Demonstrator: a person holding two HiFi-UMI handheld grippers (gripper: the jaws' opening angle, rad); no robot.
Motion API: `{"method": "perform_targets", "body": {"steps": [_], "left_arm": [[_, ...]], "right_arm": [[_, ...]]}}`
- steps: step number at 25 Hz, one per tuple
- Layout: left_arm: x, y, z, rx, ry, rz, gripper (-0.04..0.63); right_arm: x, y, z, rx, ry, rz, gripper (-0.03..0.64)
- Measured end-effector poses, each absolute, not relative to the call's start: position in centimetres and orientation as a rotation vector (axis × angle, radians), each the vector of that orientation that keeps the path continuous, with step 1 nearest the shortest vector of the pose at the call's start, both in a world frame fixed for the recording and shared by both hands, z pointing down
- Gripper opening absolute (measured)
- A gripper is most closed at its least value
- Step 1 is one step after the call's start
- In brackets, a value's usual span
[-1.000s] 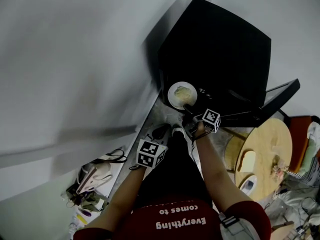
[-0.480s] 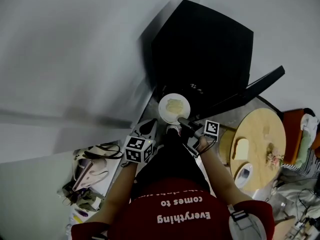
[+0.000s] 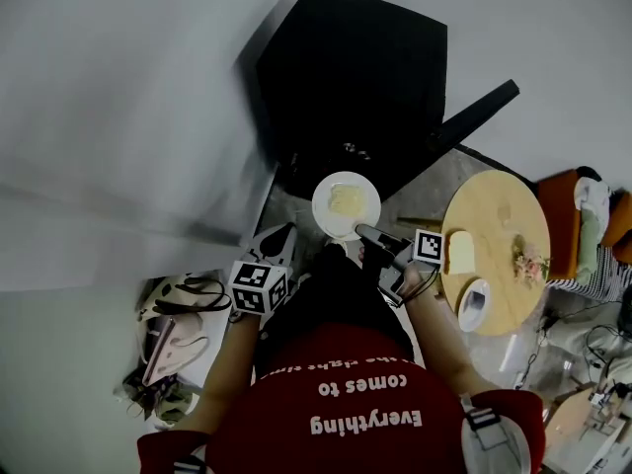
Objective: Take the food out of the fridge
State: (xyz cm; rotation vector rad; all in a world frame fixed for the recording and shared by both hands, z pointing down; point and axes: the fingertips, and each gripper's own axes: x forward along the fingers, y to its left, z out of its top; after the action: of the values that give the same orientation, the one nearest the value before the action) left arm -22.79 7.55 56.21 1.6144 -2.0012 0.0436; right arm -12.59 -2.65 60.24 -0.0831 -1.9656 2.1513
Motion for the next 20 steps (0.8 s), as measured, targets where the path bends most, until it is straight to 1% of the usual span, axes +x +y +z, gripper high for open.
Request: {"method": "perform_targets", "body": {"steps": [9, 20], "left_arm": [[-20.0, 5.1, 55.0, 1.736, -1.943, 0.075, 0.000], [-14.9, 0.6, 51.3, 1.865, -1.901, 0.075, 0.000]], "right_arm": [[-9.5, -2.7, 57.2, -0.126, -2.063, 2.145, 0.021], [-4.4, -3.2, 55.4, -0.150, -2.120, 2.096, 0.021]]}}
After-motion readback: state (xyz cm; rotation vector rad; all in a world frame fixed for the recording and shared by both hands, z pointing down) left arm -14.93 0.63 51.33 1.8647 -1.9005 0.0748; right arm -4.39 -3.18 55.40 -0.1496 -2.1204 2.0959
